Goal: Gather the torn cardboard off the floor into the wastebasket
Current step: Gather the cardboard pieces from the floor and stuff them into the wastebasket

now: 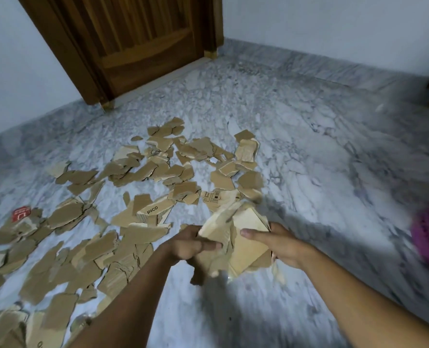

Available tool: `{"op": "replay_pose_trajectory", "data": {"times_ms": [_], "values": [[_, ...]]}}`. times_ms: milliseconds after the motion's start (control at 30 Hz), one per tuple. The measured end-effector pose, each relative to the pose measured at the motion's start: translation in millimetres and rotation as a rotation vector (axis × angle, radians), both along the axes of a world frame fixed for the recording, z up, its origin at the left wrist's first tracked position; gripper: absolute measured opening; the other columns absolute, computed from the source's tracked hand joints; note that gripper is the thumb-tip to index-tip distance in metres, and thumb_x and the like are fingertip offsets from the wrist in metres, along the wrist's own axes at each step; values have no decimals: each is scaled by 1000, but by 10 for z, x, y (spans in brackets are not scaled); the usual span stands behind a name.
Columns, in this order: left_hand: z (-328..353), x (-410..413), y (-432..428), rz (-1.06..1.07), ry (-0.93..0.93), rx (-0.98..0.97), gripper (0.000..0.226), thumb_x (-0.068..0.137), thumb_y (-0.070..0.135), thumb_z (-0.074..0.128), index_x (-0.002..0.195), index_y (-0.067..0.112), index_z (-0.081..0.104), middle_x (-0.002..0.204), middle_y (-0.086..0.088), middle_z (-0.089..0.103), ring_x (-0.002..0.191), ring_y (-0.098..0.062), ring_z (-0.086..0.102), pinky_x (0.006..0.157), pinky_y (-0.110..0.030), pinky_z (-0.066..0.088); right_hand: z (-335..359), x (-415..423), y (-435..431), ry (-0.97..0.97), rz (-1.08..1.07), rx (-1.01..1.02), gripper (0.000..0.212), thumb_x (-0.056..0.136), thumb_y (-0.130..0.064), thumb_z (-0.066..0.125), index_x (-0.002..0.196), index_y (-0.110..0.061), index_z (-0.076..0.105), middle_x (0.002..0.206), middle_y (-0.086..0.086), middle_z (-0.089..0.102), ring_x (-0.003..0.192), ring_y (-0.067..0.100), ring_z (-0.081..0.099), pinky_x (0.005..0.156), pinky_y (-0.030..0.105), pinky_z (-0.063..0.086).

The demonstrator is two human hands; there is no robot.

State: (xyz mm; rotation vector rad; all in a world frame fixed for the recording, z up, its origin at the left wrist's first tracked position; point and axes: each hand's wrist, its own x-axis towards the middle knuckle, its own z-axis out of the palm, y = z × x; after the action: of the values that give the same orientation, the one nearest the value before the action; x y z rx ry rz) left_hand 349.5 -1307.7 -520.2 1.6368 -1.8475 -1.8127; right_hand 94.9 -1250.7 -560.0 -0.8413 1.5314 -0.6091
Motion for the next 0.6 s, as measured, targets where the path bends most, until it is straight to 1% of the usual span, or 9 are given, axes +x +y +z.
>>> {"op": "replay_pose_trajectory", "data": {"times_ms": [67, 167, 200, 300, 400, 467, 500, 533, 600], "values": [[207, -338, -19, 19, 118, -29, 32, 76, 25, 76, 106, 17, 71, 100, -8, 75, 94, -29, 71, 72, -36, 53, 307, -57, 5, -126, -109, -72, 92, 54, -64, 90, 129, -21, 59, 123, -1, 71, 115, 23, 66, 101, 46, 52], [565, -932, -49, -10, 214, -58, 23, 91, 13, 65, 114, 13, 66, 98, -3, 74, 89, -21, 69, 66, -28, 52, 875, -375, 123, -202, -269, -226, 74, 65, -50, 89, 127, -19, 61, 115, 0, 75, 108, 19, 70, 99, 46, 53], [688, -1138, -42, -26, 246, -67, 25, 92, 15, 65, 117, 12, 65, 101, -3, 74, 91, -20, 69, 68, -26, 53, 1013, -527, 171, -185, -327, -260, 76, 64, -52, 88, 126, -19, 60, 113, -1, 75, 107, 19, 71, 98, 46, 54], [1082, -1793, 21, -70, 328, -75, 34, 88, 27, 65, 118, 13, 66, 112, -8, 73, 104, -23, 69, 86, -35, 56, 1434, -1039, 327, -111, -464, -321, 88, 56, -68, 85, 125, -23, 56, 115, -8, 73, 111, 15, 67, 100, 45, 53], [1499, -2509, 60, -73, 347, -68, 26, 87, 26, 63, 107, 10, 68, 100, -11, 68, 88, -27, 63, 74, -29, 51, 1840, -1611, 519, -107, -587, -368, 106, 47, -78, 83, 132, -26, 49, 121, -14, 69, 118, 11, 60, 107, 43, 47], [1772, -3013, 93, -108, 370, -49, 48, 77, 40, 66, 109, 5, 69, 104, -14, 66, 91, -32, 60, 81, -35, 47, 2108, -2004, 684, -101, -674, -403, 108, 47, -77, 82, 136, -27, 47, 127, -13, 65, 120, 12, 59, 107, 43, 47], [1919, -3260, 144, -144, 387, -57, 53, 77, 46, 65, 112, 7, 70, 108, -13, 70, 95, -33, 64, 86, -38, 48, 2232, -2199, 772, -82, -715, -415, 101, 51, -76, 81, 134, -29, 48, 127, -10, 64, 119, 13, 60, 106, 43, 48], [2057, -3502, 203, -192, 388, -87, 53, 78, 49, 64, 112, 10, 71, 107, -11, 73, 97, -32, 67, 86, -38, 49, 2340, -2403, 867, -62, -752, -436, 84, 59, -71, 79, 127, -29, 52, 125, -5, 65, 113, 15, 62, 101, 42, 51], [2326, -3957, 384, -304, 391, -173, 43, 79, 46, 66, 104, 12, 72, 93, -4, 75, 85, -25, 68, 75, -30, 49, 2530, -2804, 1061, -29, -838, -488, 45, 79, -50, 72, 113, -25, 56, 114, 6, 66, 98, 19, 64, 84, 35, 54]]}}
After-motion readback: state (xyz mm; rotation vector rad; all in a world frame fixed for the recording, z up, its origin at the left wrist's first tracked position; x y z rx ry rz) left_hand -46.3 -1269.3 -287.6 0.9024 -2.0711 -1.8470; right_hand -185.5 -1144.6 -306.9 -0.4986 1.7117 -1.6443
